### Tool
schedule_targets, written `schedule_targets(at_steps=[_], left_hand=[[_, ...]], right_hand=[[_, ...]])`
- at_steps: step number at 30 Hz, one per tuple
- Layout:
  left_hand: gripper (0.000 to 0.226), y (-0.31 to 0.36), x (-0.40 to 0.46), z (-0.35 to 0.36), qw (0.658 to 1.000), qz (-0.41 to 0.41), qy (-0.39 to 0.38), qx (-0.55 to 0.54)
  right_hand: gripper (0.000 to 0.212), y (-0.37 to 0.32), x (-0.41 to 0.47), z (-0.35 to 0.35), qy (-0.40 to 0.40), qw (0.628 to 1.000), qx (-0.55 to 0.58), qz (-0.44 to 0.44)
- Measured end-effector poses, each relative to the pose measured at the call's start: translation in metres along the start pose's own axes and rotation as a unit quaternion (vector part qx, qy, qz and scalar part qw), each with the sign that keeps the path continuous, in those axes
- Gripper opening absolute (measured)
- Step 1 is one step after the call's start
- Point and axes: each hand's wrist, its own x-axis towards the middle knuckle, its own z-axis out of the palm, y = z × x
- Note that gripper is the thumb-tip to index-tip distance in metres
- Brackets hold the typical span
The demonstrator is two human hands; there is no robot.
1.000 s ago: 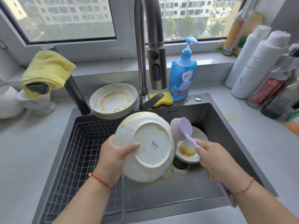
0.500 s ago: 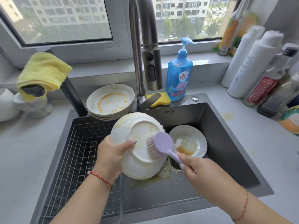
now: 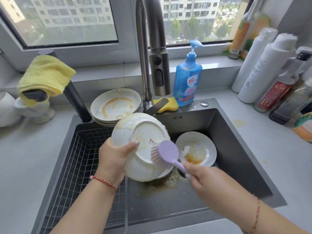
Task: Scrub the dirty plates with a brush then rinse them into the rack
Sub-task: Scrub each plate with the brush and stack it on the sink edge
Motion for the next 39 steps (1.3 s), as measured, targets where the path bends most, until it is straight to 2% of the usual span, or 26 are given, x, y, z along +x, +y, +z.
schedule_targets(at_steps=[4,9,11,14,19,21,24,26,28,32,39], left_hand=[[0.064,0.002,0.002,-0.001,1.0,0.007,0.002,-0.01],[0.067,0.002,0.002,-0.003,1.0,0.01,-0.017,0.009],[0.067,0.001,-0.001,0.001,0.999,0.001,-0.033,0.013],[0.071,0.0,-0.004,0.006,0.998,-0.008,-0.053,0.018],[0.061,0.004,0.0,0.004,0.998,-0.012,-0.069,-0.008],[0.056,0.005,-0.002,0.004,0.997,-0.012,-0.076,0.002],[0.064,0.002,-0.005,0.003,0.997,-0.017,-0.078,0.007],[0.072,0.002,-0.006,0.0,0.997,-0.016,-0.079,-0.004],[0.078,0.001,-0.006,-0.004,0.995,-0.023,-0.094,-0.021],[0.062,0.002,-0.004,-0.012,0.986,-0.044,-0.155,-0.046],[0.058,0.004,-0.001,-0.021,0.973,-0.054,-0.169,-0.145]], right_hand=[[0.04,-0.009,-0.004,0.005,-0.021,0.999,0.017,-0.026],[0.037,0.01,0.019,-0.011,0.02,0.999,-0.013,0.029],[0.033,0.006,0.031,-0.015,0.046,0.999,-0.01,0.014],[0.041,-0.005,0.037,-0.018,0.076,0.997,-0.005,-0.019],[0.048,-0.019,0.02,-0.016,0.021,0.997,0.035,-0.06],[0.048,-0.02,0.021,-0.014,0.038,0.997,0.03,-0.063],[0.045,-0.015,0.033,-0.016,0.088,0.995,0.014,-0.04],[0.044,-0.01,0.037,-0.022,0.1,0.995,0.012,-0.013],[0.042,-0.002,0.04,-0.032,0.094,0.994,0.056,0.013],[0.038,0.01,0.051,-0.041,0.096,0.979,0.17,0.057],[0.035,0.021,0.028,-0.032,0.063,0.987,0.138,0.048]])
